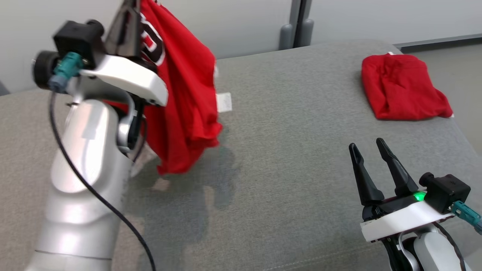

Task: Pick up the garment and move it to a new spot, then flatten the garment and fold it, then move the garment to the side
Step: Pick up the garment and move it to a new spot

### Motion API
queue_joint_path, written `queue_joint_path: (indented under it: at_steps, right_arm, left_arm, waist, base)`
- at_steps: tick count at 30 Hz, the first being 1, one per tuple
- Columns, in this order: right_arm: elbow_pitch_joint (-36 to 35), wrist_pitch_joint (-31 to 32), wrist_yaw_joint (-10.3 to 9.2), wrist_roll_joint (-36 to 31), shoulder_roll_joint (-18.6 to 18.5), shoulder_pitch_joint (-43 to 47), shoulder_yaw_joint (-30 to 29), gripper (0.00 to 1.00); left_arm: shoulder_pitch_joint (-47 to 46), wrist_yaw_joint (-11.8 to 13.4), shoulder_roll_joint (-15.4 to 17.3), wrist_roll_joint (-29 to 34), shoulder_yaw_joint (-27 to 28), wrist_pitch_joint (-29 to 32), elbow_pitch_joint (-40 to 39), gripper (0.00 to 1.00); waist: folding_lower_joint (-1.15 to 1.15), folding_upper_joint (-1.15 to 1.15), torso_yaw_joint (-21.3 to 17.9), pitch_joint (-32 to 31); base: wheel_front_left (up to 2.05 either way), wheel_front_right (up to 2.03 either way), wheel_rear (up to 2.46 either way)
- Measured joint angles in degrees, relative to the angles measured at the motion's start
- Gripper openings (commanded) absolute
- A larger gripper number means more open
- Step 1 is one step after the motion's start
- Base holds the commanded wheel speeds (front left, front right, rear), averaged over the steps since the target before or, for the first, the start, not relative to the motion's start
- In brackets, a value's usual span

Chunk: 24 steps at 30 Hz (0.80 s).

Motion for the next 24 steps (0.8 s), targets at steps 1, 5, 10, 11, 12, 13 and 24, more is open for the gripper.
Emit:
queue_joint_path:
  at_steps: [1, 5, 10, 11, 12, 13, 24]
  right_arm:
    - [0.0, 0.0, 0.00, 0.0, 0.0, 0.0, 0.0, 1.00]
    - [0.0, 0.0, 0.00, 0.0, 0.0, 0.1, 0.2, 1.00]
    - [0.3, 0.0, 0.00, 0.0, 0.0, 0.6, 0.2, 1.00]
    - [0.2, 0.0, 0.00, 0.0, 0.0, 0.6, 0.4, 1.00]
    - [0.2, 0.0, 0.00, 0.0, 0.0, 0.6, 0.5, 1.00]
    - [0.2, 0.0, 0.00, 0.1, 0.0, 0.6, 0.7, 1.00]
    - [1.3, 0.0, 0.00, 0.7, 0.2, 0.0, 2.2, 1.00]
  left_arm:
    - [0.4, 0.0, -0.5, -0.2, -0.5, 0.3, 0.1, 0.00]
    - [2.5, 0.0, -2.4, -1.1, -3.2, 0.8, 1.5, 0.00]
    - [6.2, 0.0, -3.5, -2.2, -8.5, 0.6, 6.2, 0.00]
    - [7.5, 0.0, -3.6, -3.8, -10.7, 0.6, 8.5, 0.00]
    - [8.0, 0.0, -3.6, -5.2, -12.1, 0.6, 9.4, 0.00]
    - [8.4, 0.2, -3.6, -6.5, -13.7, 0.3, 10.3, 0.00]
    - [9.0, 3.9, -3.4, -18.5, -25.4, -4.3, 14.8, 1.00]
  waist:
    - [0.00, 0.00, -0.5, -0.1]
    - [0.00, 0.00, -2.1, 0.0]
    - [0.00, 0.00, -3.1, 0.7]
    - [0.00, 0.00, -3.2, 1.2]
    - [0.00, 0.00, -3.3, 1.5]
    - [0.00, 0.00, -3.4, 1.8]
    - [0.00, 0.00, -2.8, 3.5]
  base:
    - [0.00, 0.00, 0.00]
    - [0.00, 0.00, 0.00]
    - [0.00, 0.00, 0.00]
    - [0.00, 0.00, 0.00]
    - [0.00, 0.00, 0.00]
    - [0.00, 0.00, 0.00]
    - [0.00, 0.00, 0.00]
